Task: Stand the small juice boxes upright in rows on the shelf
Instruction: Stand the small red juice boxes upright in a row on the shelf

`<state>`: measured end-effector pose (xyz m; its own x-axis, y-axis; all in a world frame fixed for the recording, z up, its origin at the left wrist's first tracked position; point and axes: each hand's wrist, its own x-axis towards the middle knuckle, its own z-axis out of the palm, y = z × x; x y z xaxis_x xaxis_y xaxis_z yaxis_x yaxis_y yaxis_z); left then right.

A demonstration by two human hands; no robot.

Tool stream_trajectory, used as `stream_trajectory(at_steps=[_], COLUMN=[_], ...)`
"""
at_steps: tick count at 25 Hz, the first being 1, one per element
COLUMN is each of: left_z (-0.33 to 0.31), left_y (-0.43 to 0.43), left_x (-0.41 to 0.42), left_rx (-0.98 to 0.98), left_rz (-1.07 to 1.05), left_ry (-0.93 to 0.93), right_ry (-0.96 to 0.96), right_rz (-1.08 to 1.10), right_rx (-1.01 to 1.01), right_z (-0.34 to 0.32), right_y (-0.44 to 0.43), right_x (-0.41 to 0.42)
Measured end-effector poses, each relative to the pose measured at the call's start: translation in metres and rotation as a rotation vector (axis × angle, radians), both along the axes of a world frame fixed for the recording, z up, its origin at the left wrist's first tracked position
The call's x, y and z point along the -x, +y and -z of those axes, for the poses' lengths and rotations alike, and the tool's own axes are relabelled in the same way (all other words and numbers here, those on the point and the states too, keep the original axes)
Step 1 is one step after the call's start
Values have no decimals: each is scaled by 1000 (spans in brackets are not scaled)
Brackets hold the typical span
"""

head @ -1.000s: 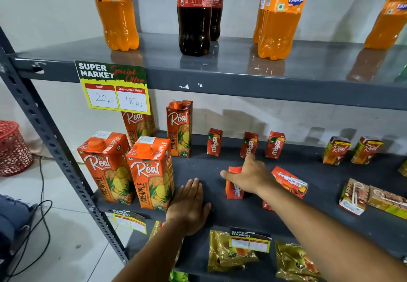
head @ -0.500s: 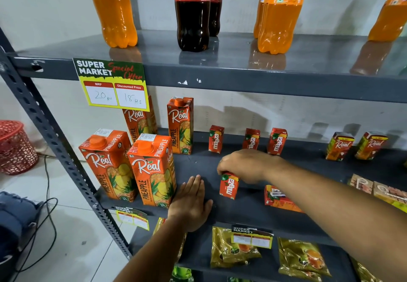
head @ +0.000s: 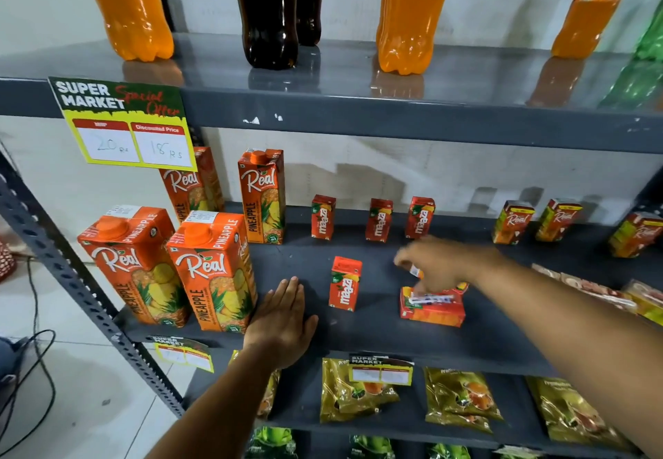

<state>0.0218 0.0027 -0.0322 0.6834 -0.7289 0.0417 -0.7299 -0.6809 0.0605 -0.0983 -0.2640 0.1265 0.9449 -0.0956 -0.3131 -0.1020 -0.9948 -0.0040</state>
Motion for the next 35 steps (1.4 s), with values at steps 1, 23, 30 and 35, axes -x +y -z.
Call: stream_trajectory(at_steps=[1, 23, 30, 35], left_z=[0, 1, -2, -4], left_y=[0, -1, 1, 0], left_x=[0, 2, 3, 4], left_rx=[5, 23, 47, 39], left_rz=[3, -2, 12, 18], left_ry=[0, -18, -3, -4], right_ry=[91, -1043, -365, -126], right_rz=[49, 941, 511, -120], right_rx=[39, -559, -109, 151], right_z=[14, 94, 23, -3], right_y=[-4, 56, 21, 12], right_x=[13, 22, 11, 10])
